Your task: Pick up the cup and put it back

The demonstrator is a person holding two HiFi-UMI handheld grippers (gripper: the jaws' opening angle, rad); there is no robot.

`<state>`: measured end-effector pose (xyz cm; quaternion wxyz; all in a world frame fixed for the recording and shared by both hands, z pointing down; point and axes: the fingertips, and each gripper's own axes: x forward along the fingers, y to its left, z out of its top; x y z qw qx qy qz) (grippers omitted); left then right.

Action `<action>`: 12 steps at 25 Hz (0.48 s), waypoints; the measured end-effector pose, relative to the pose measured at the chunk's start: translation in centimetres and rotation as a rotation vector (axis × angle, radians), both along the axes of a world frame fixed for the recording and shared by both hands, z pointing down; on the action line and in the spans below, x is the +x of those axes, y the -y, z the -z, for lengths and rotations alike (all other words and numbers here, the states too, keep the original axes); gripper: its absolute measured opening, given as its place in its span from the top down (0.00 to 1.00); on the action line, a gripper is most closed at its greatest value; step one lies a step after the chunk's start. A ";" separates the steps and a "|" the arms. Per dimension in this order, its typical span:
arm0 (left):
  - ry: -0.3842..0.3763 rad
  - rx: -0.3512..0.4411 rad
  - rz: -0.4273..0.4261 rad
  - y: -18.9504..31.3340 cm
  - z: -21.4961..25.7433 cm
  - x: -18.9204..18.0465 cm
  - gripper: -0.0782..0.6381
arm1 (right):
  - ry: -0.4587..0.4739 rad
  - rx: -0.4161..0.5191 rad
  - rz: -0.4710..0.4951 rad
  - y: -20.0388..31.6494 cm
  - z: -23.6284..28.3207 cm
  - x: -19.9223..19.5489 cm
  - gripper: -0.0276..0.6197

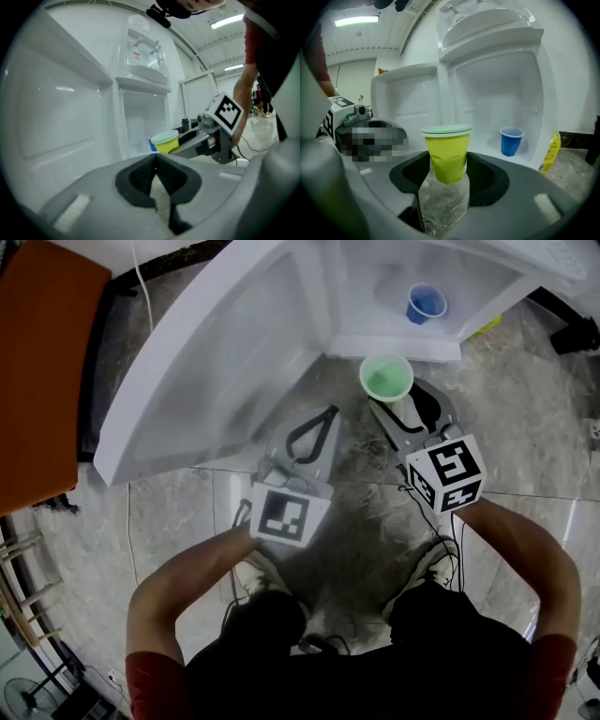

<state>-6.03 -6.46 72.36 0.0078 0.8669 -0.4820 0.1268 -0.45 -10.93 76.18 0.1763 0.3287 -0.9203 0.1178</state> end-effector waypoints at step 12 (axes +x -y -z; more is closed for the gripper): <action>0.010 -0.016 -0.003 -0.1 -0.8 0.0 0.89 | -0.050 -0.141 0.085 -6.4 -4.4 -0.4 0.58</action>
